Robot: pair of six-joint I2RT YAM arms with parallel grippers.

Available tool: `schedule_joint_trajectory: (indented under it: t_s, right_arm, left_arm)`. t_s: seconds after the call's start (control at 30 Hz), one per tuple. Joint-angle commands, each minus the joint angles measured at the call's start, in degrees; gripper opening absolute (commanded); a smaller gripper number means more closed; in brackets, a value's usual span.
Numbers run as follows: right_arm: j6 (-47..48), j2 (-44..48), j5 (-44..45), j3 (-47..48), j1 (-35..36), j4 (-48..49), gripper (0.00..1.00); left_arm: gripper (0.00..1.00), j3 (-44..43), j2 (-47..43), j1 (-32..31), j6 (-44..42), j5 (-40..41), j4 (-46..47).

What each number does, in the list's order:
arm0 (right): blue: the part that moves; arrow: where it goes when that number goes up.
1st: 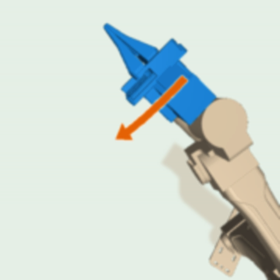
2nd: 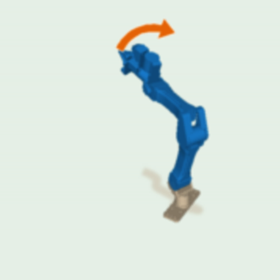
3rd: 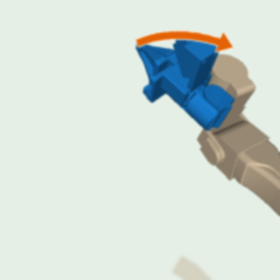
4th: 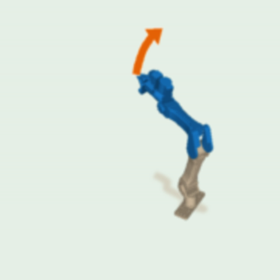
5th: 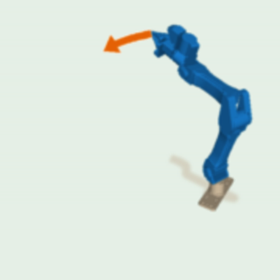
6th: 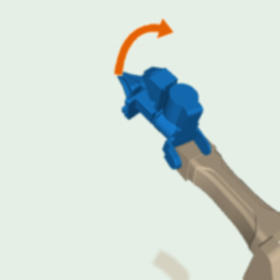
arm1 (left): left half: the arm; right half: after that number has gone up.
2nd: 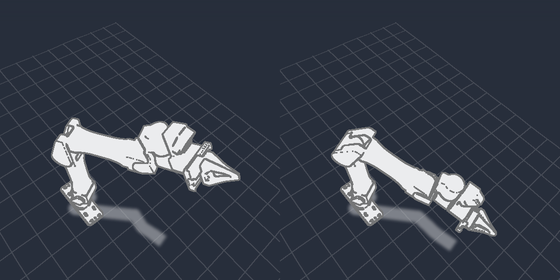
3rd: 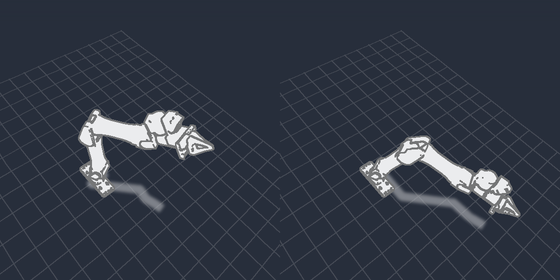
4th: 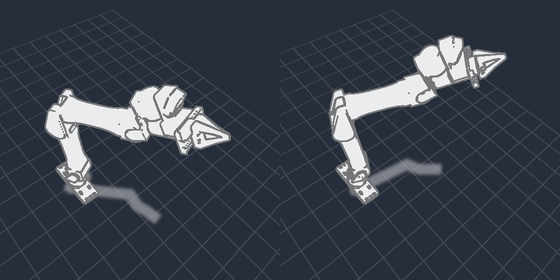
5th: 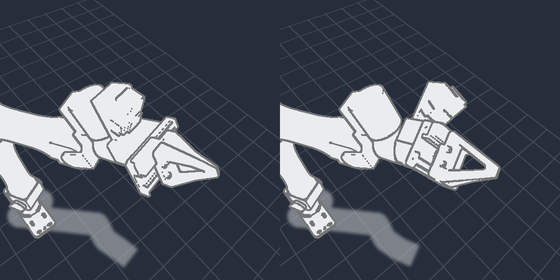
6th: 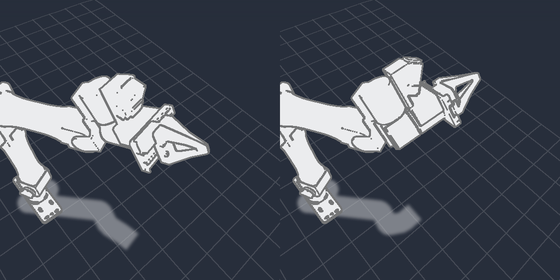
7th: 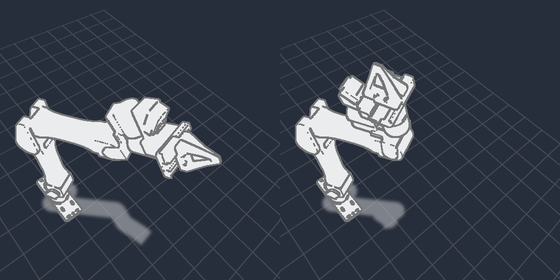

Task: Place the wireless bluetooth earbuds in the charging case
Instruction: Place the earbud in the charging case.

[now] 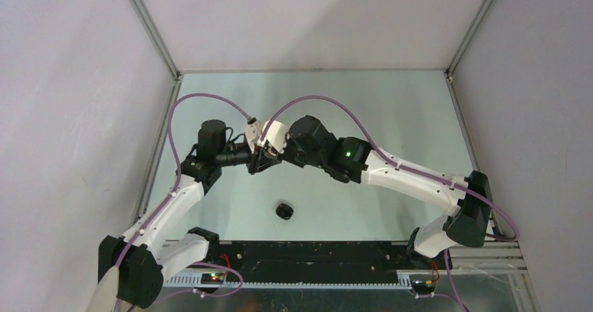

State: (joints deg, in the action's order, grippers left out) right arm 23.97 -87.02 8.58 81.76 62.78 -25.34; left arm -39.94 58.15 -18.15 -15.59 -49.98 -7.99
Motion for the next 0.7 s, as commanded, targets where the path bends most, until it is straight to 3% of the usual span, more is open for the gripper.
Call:
schedule_joint_trajectory:
  t_s: [0.0,0.67]
  right_arm:
    - [0.8,0.4,2.5,0.8,0.6,2.1,0.18]
    - [0.5,-1.7,3.5,1.7,1.7,2.0,0.18]
  left_arm:
    - [0.04,-0.2,-0.1,-0.3,-1.3,-1.7,0.4]
    - [0.03,0.8,-2.2,-0.6,-4.1,-1.2,0.0]
